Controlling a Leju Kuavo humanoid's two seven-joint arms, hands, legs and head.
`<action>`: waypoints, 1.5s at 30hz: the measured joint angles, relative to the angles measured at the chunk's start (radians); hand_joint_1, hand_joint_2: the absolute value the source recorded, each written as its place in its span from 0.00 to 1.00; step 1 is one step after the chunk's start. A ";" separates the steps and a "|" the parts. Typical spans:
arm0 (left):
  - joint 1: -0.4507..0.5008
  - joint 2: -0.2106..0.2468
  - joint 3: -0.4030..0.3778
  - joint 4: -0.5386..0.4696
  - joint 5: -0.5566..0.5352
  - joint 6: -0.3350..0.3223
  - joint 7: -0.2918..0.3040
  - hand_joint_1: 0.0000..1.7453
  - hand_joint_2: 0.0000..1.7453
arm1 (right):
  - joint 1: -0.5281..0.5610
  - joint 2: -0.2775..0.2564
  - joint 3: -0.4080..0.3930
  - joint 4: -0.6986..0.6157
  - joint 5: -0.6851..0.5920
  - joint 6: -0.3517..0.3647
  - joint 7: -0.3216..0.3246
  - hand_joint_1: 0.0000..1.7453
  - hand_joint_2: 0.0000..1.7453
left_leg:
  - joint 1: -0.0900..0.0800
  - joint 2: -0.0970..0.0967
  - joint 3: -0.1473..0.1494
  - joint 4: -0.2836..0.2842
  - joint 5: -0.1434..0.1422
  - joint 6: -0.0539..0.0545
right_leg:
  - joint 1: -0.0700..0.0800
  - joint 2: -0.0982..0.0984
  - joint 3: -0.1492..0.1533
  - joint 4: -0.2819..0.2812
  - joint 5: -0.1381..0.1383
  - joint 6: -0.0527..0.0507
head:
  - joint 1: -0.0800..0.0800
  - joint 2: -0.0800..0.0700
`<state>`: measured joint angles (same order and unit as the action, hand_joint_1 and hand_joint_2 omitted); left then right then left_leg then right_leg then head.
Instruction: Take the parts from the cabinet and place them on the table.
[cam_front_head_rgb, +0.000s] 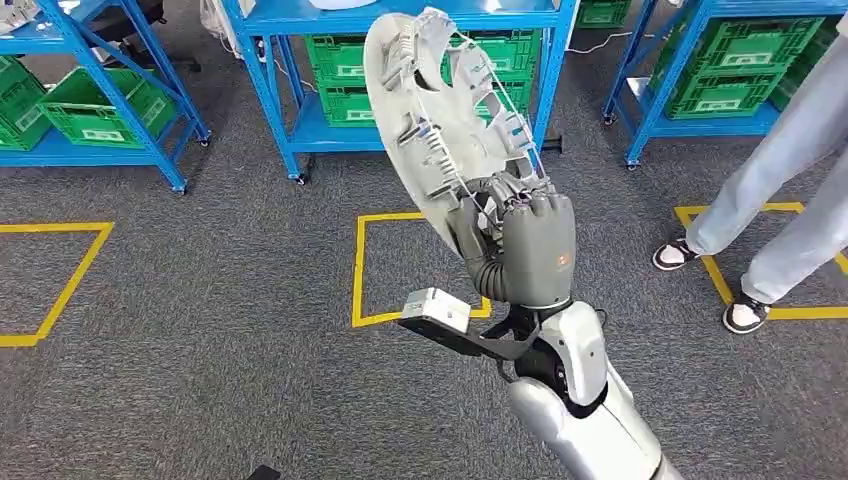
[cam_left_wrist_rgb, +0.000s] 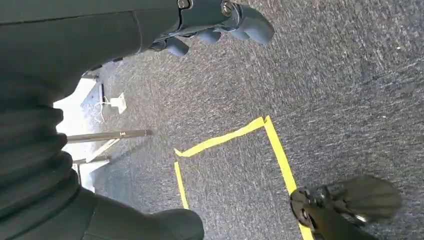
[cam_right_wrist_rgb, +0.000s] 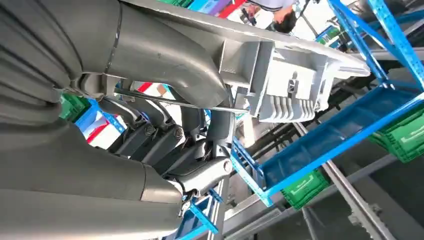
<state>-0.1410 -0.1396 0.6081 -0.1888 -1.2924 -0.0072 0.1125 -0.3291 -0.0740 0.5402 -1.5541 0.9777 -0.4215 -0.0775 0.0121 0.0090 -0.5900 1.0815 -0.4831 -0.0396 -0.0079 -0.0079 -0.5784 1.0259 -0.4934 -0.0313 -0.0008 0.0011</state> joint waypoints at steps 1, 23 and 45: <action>-0.001 0.000 0.000 0.000 0.000 0.001 -0.001 0.00 1.00 | -0.001 0.000 0.000 0.000 0.000 0.000 -0.004 1.00 1.00 | -0.011 0.016 0.040 -0.069 -0.022 0.006 | 0.008 -0.003 -0.004 0.001 0.003 0.005 | -0.001 0.000; 0.055 -0.001 0.002 0.004 0.048 0.054 -0.026 0.00 1.00 | -0.014 0.031 0.026 0.017 0.010 0.039 -0.017 1.00 1.00 | -0.004 -0.039 -0.092 0.030 -0.005 0.000 | -0.003 0.009 0.018 0.000 -0.012 -0.005 | -0.010 0.000; 0.051 -0.007 0.002 0.002 0.026 0.052 -0.014 0.00 1.00 | 0.028 0.013 0.026 -0.006 0.036 0.040 -0.007 1.00 1.00 | -0.004 -0.098 -0.034 -0.046 0.039 0.046 | -0.002 0.026 -0.042 0.128 -0.038 0.033 | -0.003 0.000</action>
<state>-0.0901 -0.1465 0.6096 -0.1873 -1.2665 0.0446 0.0980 -0.3008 -0.0614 0.5661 -1.5602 1.0140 -0.3819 -0.0843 0.0083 -0.0891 -0.6244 1.0354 -0.4441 0.0063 -0.0094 0.0177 -0.6201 1.1537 -0.5318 0.0012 -0.0038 0.0011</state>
